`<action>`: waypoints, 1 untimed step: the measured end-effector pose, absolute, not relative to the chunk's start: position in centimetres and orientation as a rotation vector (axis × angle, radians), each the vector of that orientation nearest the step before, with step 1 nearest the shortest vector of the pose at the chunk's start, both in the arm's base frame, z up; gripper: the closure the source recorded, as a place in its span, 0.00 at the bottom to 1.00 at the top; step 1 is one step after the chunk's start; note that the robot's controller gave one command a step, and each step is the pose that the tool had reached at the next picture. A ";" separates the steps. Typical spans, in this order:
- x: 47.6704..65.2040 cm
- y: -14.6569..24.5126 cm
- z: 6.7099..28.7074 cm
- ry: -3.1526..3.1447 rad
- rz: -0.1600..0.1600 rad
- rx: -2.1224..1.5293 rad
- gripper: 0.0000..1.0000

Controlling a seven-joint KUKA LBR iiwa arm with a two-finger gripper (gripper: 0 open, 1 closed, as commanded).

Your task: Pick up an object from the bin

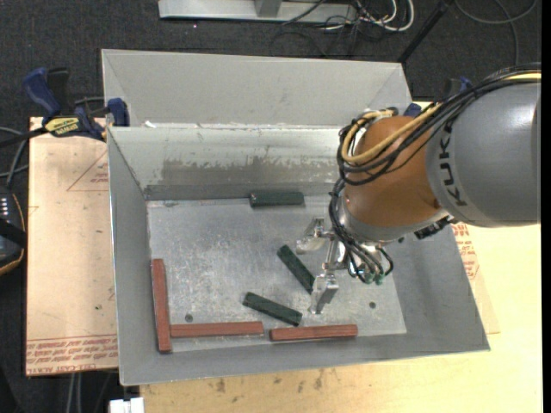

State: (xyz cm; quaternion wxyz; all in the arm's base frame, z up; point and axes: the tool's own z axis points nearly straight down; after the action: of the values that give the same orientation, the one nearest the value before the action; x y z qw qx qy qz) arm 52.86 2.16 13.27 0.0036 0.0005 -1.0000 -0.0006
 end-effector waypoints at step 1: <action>53.1 2.2 13.6 -3.141 -0.002 0.001 0.00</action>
Offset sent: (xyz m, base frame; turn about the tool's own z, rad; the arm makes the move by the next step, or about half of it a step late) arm 0.0045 -0.0297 -0.0619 0.1450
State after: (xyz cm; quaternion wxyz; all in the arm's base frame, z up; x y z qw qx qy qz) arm 53.05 2.15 13.64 0.0001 0.0003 -1.0000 -0.0006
